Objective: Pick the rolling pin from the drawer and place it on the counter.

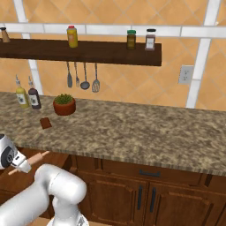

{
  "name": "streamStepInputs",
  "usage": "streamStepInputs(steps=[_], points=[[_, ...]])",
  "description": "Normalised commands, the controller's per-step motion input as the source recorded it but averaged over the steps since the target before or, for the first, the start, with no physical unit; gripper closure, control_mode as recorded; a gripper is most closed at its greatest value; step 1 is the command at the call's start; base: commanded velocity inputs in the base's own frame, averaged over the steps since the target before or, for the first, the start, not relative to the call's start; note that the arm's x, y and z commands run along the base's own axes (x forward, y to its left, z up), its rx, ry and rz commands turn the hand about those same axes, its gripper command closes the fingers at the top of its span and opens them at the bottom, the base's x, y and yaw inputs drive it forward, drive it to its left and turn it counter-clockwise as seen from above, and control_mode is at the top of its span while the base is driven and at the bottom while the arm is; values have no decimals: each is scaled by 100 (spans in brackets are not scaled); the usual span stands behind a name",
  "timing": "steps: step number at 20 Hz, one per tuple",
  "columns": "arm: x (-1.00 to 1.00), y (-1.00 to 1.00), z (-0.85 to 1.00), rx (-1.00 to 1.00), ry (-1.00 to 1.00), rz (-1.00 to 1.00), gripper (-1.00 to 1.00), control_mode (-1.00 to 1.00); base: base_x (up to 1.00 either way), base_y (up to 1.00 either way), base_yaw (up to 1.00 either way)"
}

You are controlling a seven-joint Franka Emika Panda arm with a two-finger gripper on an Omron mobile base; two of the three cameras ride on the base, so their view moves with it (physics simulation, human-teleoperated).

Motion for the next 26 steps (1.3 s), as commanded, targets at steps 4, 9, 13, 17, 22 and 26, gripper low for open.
streamStepInputs(steps=[4,9,13,17,22,26], points=[[-35,0,86,0,26,-9,100,-100,0,0,0],[-43,0,72,2,36,-13,100,-100,0,0,0],[-51,-2,95,1,31,-14,100,-100,0,0,0],[-58,-2,85,5,36,-18,100,-100,0,0,0],[-20,-20,89,-11,7,-9,100,-100,0,0,0],[24,-76,63,-21,-5,0,100,-100,0,0,0]])
